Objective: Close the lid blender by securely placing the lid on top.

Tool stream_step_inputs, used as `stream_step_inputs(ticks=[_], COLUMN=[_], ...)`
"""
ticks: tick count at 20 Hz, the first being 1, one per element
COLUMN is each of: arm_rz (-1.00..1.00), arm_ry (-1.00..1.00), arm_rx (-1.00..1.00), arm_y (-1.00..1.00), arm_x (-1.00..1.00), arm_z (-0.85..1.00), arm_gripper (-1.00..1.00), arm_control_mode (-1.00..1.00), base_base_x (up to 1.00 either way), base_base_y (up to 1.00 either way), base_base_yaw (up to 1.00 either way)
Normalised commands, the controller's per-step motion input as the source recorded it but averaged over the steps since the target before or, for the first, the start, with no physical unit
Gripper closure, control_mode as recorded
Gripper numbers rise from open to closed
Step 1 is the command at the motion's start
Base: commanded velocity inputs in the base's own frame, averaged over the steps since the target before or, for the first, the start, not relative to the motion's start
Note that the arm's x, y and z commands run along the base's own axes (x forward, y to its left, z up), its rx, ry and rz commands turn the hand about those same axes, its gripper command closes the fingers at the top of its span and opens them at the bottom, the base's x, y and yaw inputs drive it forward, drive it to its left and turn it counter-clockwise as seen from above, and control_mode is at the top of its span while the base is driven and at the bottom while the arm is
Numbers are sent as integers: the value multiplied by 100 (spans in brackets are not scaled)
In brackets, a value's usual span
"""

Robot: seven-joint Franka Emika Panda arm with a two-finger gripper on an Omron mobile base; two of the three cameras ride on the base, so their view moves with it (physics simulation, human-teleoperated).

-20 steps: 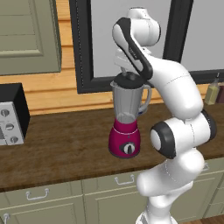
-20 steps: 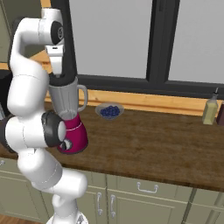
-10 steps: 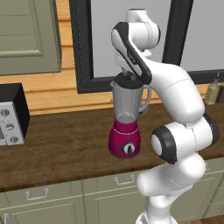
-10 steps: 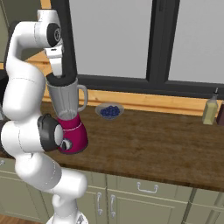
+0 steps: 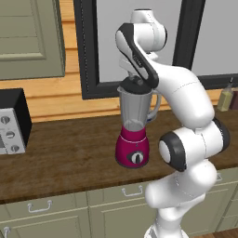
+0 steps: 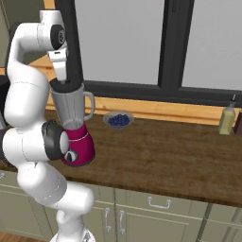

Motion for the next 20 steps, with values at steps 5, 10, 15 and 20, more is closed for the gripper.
stream_step_inputs(ticks=[5,10,15,20], arm_rz=[0,0,0,0], arm_ry=[1,6,0,0], arm_rx=[0,0,0,-2], arm_y=[13,0,0,8], arm_x=[9,-10,0,0], arm_z=[-9,-11,0,0], arm_gripper=[100,100,100,100], arm_control_mode=[-100,-100,-100,-100], base_base_x=[0,0,0,0], base_base_y=[0,0,0,0], base_base_yaw=[0,0,0,0])
